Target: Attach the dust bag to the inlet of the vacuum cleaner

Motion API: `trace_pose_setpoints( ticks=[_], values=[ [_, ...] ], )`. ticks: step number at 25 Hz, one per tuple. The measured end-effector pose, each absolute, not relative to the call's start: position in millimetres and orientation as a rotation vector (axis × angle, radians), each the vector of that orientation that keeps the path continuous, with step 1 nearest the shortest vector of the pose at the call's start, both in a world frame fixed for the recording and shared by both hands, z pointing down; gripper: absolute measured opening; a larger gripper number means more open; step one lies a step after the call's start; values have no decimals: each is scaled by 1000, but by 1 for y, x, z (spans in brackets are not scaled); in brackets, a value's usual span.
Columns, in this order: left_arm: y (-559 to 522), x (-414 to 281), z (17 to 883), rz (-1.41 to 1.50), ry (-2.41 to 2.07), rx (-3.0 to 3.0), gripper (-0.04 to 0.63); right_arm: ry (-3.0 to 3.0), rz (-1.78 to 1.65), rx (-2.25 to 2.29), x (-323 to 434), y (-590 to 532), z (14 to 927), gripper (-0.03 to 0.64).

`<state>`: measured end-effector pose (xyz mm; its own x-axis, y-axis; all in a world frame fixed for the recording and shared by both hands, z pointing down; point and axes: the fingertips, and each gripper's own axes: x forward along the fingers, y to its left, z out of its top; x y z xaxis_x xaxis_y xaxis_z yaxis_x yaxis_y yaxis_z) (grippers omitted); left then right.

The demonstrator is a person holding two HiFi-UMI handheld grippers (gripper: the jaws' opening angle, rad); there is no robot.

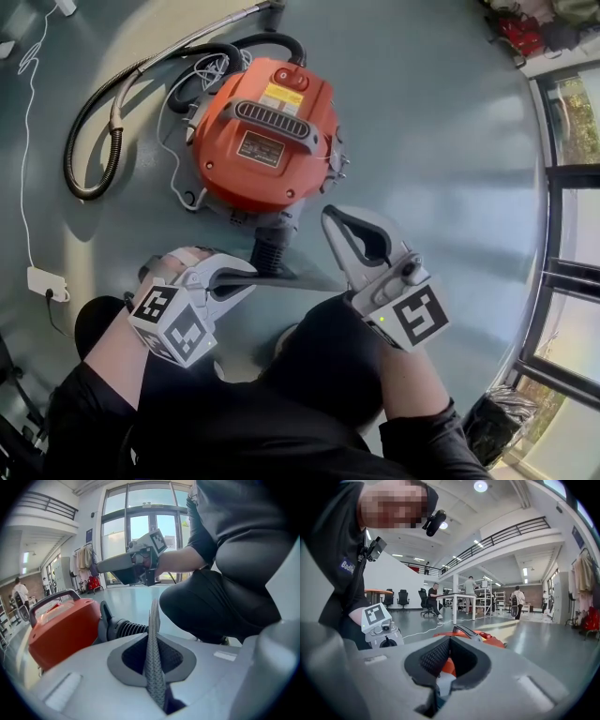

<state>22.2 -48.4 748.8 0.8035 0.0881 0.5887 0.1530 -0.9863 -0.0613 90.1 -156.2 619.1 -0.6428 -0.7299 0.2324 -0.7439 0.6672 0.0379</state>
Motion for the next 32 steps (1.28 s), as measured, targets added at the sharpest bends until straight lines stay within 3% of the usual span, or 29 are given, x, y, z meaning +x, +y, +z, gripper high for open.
trace_pose_setpoints(
  ticks=[4,5,18,24,32],
  values=[
    [-51,21,747,-915,-188,-2871,41,-2619,52,1152,95,-173,630,-6],
    [-53,20,746,-914,-182,-2867,41,-2613,46,1142,96,-177,632,34],
    [-62,14,743,-914,-133,-2866,51,-2532,-91,1039,94,-224,638,60],
    [-68,16,741,-885,-119,-2941,58,-2471,-108,922,84,-252,657,129],
    [-76,20,738,-862,-41,-2940,51,-2426,-171,771,86,-276,670,143]
  ],
)
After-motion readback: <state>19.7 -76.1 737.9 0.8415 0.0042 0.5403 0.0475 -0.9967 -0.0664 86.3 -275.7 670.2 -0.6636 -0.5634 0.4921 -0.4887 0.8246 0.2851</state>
